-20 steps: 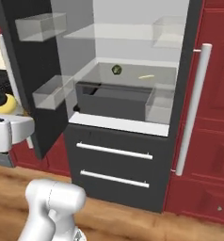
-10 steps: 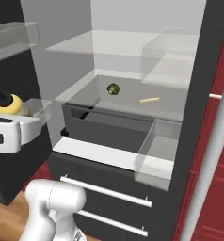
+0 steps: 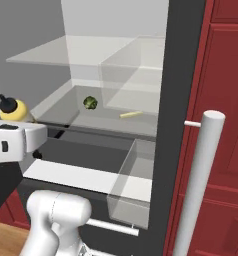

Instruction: Place the ketchup and mustard from the counter to the top shelf of the fridge. If the existing items in the fridge are on the top shelf, move them to other shelves.

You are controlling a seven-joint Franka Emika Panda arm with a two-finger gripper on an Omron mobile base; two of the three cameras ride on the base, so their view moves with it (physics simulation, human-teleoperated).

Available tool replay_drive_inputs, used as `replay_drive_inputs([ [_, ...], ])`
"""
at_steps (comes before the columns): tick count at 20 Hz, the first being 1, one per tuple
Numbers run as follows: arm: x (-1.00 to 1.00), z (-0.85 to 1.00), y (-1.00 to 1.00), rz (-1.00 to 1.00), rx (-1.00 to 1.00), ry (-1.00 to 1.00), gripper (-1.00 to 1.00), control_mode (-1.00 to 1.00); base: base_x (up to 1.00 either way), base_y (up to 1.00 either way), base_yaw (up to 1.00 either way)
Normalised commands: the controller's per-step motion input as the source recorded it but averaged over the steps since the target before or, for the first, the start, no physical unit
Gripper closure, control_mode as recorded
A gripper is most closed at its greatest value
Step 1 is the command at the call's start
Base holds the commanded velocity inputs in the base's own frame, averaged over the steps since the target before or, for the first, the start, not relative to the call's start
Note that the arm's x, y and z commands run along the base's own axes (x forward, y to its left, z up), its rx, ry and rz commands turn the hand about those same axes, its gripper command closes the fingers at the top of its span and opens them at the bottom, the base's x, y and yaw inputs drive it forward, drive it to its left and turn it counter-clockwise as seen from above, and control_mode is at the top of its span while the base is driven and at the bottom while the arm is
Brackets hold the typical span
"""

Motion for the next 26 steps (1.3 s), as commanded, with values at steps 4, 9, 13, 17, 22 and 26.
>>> replay_drive_inputs([
  [4, 0.0, 0.0, 0.0, 0.0, 0.0, 0.0, 1.0, 1.0, 0.38, 0.0, 0.0],
  [9, 0.45, 0.62, 0.08, 0.0, -0.01, 0.02, 1.0, -1.0, 0.1, 0.01, 0.0],
  [13, 0.52, 0.98, 0.03, 0.0, -0.06, 0.12, 1.0, -1.0, 0.0, 0.0, 0.0],
  [17, 0.11, 0.54, -0.02, 0.0, 0.01, -0.09, 1.0, -1.0, 0.0, 0.0, 0.0],
  [22, 0.16, 0.11, 0.0, 0.0, 0.01, -0.25, 1.0, -1.0, 0.0, 0.0, 0.0],
  [26, 0.81, 0.0, 0.09, 0.0, 0.0, 0.0, 1.0, -1.0, 0.0, 0.0, 0.0],
])
